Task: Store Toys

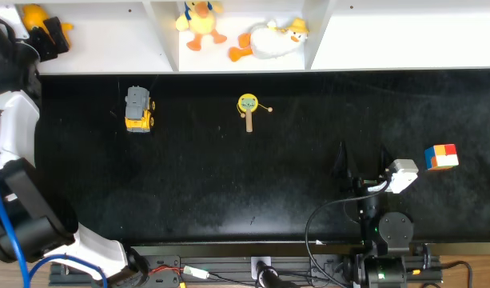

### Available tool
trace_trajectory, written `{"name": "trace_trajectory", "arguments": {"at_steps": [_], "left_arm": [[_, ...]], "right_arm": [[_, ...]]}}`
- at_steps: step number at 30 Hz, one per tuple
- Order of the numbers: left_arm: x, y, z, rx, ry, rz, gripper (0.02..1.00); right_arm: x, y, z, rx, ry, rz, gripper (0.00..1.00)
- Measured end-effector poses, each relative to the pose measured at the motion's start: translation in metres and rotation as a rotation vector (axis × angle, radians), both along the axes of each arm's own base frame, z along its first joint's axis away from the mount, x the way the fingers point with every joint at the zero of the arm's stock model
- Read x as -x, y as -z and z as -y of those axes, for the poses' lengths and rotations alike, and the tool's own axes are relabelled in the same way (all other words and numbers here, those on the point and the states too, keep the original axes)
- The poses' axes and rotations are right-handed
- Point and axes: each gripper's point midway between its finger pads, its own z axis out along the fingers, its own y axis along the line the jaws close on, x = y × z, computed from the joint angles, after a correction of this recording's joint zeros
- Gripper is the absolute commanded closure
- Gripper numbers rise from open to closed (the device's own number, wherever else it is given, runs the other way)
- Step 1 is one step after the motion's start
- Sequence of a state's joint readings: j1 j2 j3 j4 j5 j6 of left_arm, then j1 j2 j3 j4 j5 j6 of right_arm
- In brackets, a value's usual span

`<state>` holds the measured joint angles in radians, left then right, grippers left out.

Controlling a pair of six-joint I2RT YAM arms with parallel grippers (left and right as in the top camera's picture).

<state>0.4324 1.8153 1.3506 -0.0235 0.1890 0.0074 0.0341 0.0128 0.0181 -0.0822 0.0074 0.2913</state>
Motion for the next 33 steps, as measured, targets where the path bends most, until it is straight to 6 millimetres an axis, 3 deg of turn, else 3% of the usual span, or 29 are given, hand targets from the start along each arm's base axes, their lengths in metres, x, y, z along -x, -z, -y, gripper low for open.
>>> {"name": "trace_trajectory", "arguments": {"at_steps": [4, 7, 13, 19, 22, 25, 29, 33], "left_arm": [[0.011, 0.006, 0.004, 0.025, -0.006, -0.055, 0.018], [0.026, 0.000, 0.007, 0.034, -0.025, -0.094, 0.020], [0.081, -0.019, 0.011, 0.021, -0.122, -0.226, 0.020], [0.137, -0.021, 0.032, 0.074, -0.161, -0.374, 0.020], [0.152, -0.025, 0.055, 0.073, -0.124, -0.388, 0.020], [0.157, -0.020, 0.091, 0.056, -0.042, -0.383, 0.023], [0.160, 0.009, 0.135, 0.035, 0.076, -0.416, 0.020], [0.165, 0.049, 0.160, 0.028, 0.141, -0.466, 0.020]], "right_arm": [[0.000, 0.000, 0.000, 0.000, 0.000, -0.001, 0.007], [0.000, 0.000, 0.000, 0.000, -0.001, 0.000, 0.005], [0.000, 0.000, 0.000, 0.001, 0.000, 0.000, 0.003], [0.000, 0.000, 0.000, 0.000, 0.000, 0.000, 0.007], [0.000, 0.000, 0.000, 0.000, -0.001, 0.000, 0.005], [0.000, 0.000, 0.000, 0.000, 0.000, 0.000, 0.007], [0.000, 0.000, 0.000, 0.000, -0.001, 0.000, 0.005], [0.000, 0.000, 0.000, 0.000, -0.001, 0.000, 0.005]]}}
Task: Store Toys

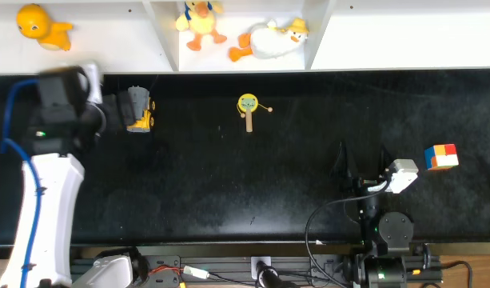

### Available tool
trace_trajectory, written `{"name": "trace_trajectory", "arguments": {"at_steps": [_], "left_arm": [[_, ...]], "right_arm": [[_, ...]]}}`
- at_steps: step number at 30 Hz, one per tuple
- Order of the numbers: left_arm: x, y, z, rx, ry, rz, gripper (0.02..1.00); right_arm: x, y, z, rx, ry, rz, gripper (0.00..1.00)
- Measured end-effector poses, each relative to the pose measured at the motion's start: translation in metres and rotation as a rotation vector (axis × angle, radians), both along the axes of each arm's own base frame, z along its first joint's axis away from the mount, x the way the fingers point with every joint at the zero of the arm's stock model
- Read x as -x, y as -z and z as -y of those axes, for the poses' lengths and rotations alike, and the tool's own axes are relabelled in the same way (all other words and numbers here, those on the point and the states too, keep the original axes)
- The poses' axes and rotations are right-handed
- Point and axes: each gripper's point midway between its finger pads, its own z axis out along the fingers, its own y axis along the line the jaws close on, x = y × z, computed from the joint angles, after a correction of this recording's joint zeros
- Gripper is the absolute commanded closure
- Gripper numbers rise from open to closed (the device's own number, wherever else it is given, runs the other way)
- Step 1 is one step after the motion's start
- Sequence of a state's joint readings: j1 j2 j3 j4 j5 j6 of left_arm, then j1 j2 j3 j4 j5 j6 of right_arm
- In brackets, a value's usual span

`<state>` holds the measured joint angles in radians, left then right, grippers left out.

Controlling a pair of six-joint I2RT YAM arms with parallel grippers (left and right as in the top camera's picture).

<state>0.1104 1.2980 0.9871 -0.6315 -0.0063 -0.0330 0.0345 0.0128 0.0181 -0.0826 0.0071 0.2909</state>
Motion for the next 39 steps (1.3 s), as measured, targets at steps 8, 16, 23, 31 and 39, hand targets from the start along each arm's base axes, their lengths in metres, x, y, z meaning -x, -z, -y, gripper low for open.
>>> {"name": "trace_trajectory", "arguments": {"at_steps": [8, 16, 23, 31, 39], "left_arm": [[-0.004, 0.029, 0.005, 0.000, 0.004, 0.032, 0.020], [-0.017, 0.067, 0.007, 0.021, 0.016, -0.019, 0.020], [-0.020, 0.101, 0.011, 0.047, 0.028, -0.093, 0.020], [-0.022, 0.106, 0.012, 0.051, 0.030, -0.097, 0.023], [-0.024, 0.107, 0.012, 0.051, 0.031, -0.094, 0.040]], "right_arm": [[0.000, 0.000, 0.000, 0.000, 0.000, 0.000, 0.005], [0.000, 0.000, 0.000, 0.000, 0.001, 0.000, 0.007], [0.000, 0.000, 0.000, 0.000, 0.000, 0.000, 0.005], [0.000, 0.000, 0.000, 0.000, 0.000, 0.000, 0.005], [0.000, 0.000, 0.000, 0.000, 0.000, 0.000, 0.005]]}}
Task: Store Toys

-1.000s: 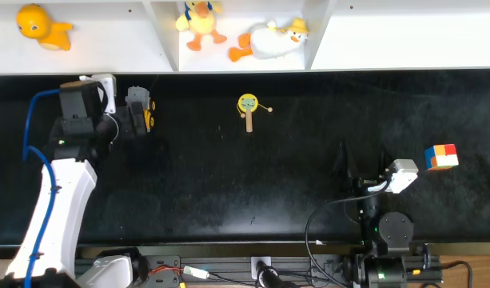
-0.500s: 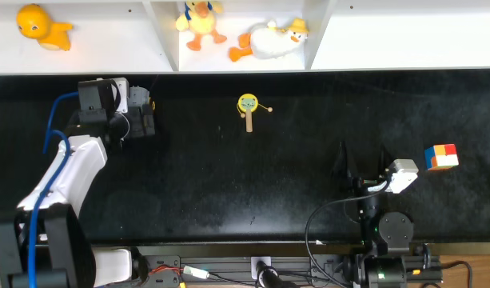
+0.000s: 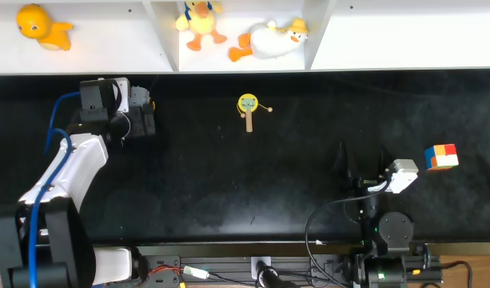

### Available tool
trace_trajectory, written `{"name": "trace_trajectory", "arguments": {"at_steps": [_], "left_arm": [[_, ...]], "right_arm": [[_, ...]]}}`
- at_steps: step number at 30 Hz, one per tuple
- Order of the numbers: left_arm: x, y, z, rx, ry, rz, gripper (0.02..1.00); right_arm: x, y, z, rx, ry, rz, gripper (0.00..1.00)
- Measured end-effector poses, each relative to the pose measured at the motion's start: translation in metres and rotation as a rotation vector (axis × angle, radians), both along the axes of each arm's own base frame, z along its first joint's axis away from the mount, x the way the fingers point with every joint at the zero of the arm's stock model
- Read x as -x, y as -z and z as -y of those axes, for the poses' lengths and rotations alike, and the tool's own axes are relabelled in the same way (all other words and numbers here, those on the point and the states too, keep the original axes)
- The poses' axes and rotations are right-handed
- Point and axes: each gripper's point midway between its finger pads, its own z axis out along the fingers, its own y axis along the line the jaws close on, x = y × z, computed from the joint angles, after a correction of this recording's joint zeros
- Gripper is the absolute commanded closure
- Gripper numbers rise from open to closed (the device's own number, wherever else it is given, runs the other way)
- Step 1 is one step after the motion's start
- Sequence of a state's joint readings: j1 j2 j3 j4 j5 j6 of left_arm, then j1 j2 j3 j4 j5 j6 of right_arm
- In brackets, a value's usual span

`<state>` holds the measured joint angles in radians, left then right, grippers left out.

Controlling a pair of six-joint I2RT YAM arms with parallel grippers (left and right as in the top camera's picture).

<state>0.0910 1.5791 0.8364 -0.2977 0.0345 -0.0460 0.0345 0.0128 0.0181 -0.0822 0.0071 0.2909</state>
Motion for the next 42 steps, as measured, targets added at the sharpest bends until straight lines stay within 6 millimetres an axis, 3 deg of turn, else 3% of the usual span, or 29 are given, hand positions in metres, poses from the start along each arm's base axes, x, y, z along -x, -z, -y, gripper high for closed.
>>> {"name": "trace_trajectory", "arguments": {"at_steps": [7, 16, 25, 31, 35, 42], "left_arm": [[-0.002, 0.015, 0.006, 0.031, 0.020, -0.023, 0.069], [-0.003, 0.014, 0.008, 0.041, 0.027, -0.018, 0.400], [-0.004, 0.014, 0.008, 0.045, 0.020, -0.015, 0.592], [0.004, 0.012, 0.009, 0.052, 0.014, -0.054, 0.663], [0.014, -0.005, 0.010, 0.055, 0.009, -0.061, 0.700], [0.015, -0.069, 0.007, 0.030, -0.002, 0.097, 0.713]], "right_arm": [[0.000, 0.000, 0.000, 0.000, 0.000, 0.000, 0.007], [0.000, 0.000, 0.000, 0.000, 0.000, 0.000, 0.005], [0.000, 0.000, 0.000, 0.000, 0.000, 0.000, 0.005], [0.000, 0.000, 0.000, 0.000, 0.001, 0.000, 0.005], [0.000, 0.000, 0.000, 0.000, 0.000, 0.000, 0.005], [0.000, 0.000, 0.000, 0.000, 0.000, 0.000, 0.005]]}}
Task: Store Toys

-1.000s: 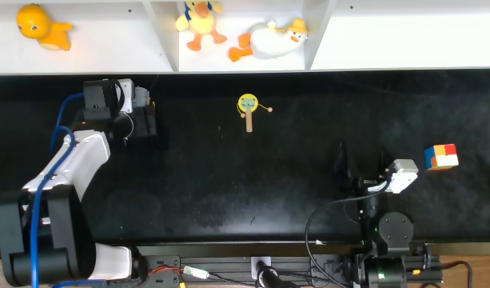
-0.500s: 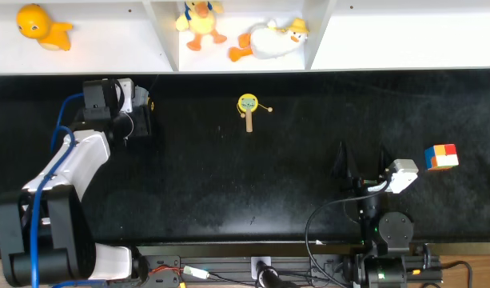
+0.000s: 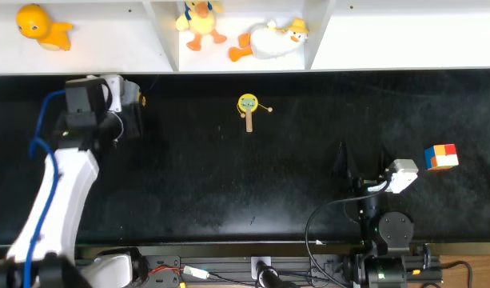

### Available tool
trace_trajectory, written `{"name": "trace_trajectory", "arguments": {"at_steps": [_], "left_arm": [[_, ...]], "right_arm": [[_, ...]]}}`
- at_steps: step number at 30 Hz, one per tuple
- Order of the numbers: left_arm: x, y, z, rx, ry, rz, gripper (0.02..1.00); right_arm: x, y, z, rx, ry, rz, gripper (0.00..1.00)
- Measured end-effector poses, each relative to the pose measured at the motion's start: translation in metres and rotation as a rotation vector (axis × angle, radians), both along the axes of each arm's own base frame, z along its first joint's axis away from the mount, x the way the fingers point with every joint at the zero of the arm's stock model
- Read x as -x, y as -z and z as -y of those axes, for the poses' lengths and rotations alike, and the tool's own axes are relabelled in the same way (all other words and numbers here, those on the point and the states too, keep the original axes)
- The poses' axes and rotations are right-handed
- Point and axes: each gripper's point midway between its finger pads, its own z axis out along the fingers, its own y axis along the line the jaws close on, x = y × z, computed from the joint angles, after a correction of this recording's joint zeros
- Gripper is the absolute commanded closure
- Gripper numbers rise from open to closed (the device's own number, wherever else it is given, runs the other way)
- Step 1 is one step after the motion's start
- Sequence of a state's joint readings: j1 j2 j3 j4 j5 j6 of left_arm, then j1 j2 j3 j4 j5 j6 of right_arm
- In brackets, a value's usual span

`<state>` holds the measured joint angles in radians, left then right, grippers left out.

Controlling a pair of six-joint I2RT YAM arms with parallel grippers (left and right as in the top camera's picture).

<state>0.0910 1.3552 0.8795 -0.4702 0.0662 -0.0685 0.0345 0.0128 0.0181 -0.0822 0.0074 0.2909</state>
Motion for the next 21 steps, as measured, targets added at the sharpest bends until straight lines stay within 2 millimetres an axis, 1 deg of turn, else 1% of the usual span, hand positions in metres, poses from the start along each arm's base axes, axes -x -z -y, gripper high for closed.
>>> {"name": "trace_trajectory", "arguments": {"at_steps": [2, 4, 10, 13, 18, 21], "left_arm": [[-0.008, -0.015, -0.003, -0.013, -0.009, 0.063, 0.724], [-0.021, -0.027, -0.005, -0.025, -0.016, 0.134, 0.730], [-0.058, -0.049, -0.010, -0.045, -0.024, 0.299, 0.730], [-0.073, -0.046, -0.012, -0.046, -0.024, 0.322, 0.730], [-0.095, -0.027, -0.013, -0.041, -0.021, 0.277, 0.739], [-0.110, -0.026, -0.014, -0.040, -0.021, 0.276, 0.739]], "right_arm": [[0.000, 0.000, 0.000, 0.000, 0.000, -0.001, 0.005], [0.000, 0.000, 0.000, 0.000, 0.000, 0.000, 0.007], [0.000, 0.000, 0.000, 0.000, 0.000, 0.000, 0.007], [0.000, 0.000, 0.000, 0.000, 0.000, 0.000, 0.003], [0.000, 0.000, 0.000, 0.000, 0.000, 0.000, 0.005], [0.000, 0.000, 0.000, 0.000, 0.000, 0.000, 0.007]]}}
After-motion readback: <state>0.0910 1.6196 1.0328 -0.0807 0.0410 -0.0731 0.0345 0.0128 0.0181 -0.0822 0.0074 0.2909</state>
